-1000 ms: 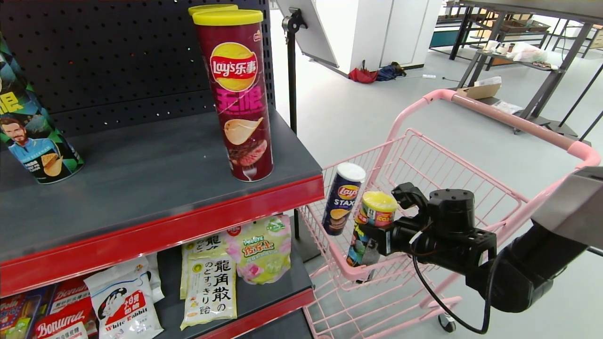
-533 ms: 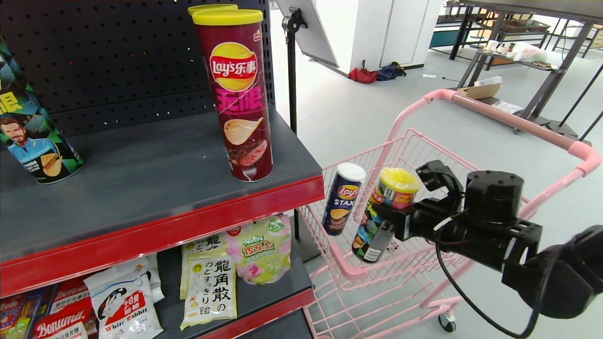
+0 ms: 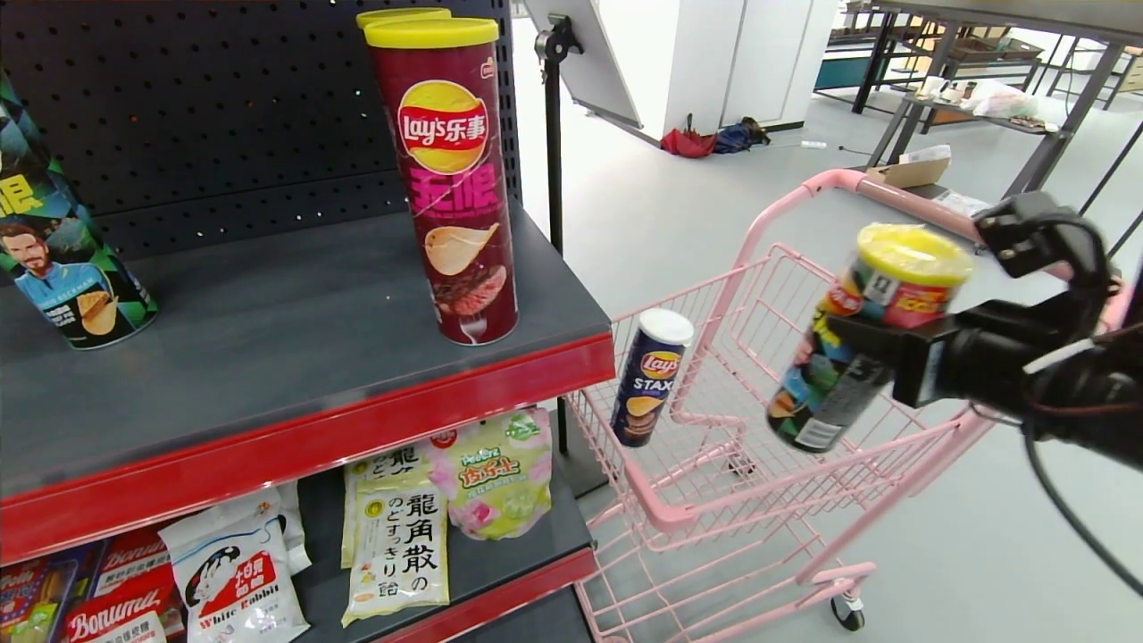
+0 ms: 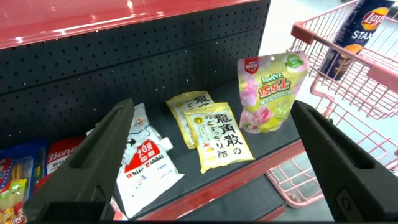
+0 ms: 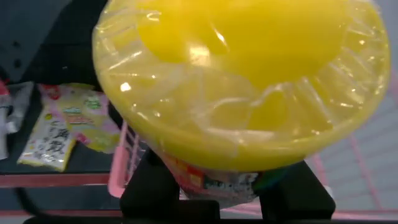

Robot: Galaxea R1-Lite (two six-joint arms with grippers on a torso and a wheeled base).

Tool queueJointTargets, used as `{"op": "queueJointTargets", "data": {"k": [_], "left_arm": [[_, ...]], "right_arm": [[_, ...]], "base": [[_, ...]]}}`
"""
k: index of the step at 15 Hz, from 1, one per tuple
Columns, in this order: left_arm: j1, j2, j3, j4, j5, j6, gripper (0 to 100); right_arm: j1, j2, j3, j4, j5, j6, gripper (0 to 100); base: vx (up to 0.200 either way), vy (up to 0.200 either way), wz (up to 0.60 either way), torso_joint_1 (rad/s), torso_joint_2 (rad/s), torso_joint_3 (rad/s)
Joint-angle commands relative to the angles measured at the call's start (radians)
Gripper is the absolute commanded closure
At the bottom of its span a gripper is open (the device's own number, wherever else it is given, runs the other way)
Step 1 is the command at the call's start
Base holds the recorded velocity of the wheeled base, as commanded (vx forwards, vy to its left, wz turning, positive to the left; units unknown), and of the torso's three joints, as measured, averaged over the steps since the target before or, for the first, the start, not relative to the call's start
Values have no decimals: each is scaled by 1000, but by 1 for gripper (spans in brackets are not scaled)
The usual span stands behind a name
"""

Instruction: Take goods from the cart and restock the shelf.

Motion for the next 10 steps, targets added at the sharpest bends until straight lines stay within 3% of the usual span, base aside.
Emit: {"op": "queueJointTargets", "data": {"k": [1,4,7,10], "left_arm": [[0,0,0,0,1,0,0],[0,0,0,0,-1,0,0],[0,0,0,0,1,0,0],[0,0,0,0,-1,0,0]], "right_arm": [[-62,-397,-19,312,-143,-46,100],[-120,-644,107,466,-150,-40,100],[-172,-753,157,595,-153,-32,100],[-204,-800,196,601,-150,-36,100]], "base": [[0,0,0,0,0,0],[0,0,0,0,0,0],[0,0,0,0,0,0],[0,0,0,0,0,0]]}}
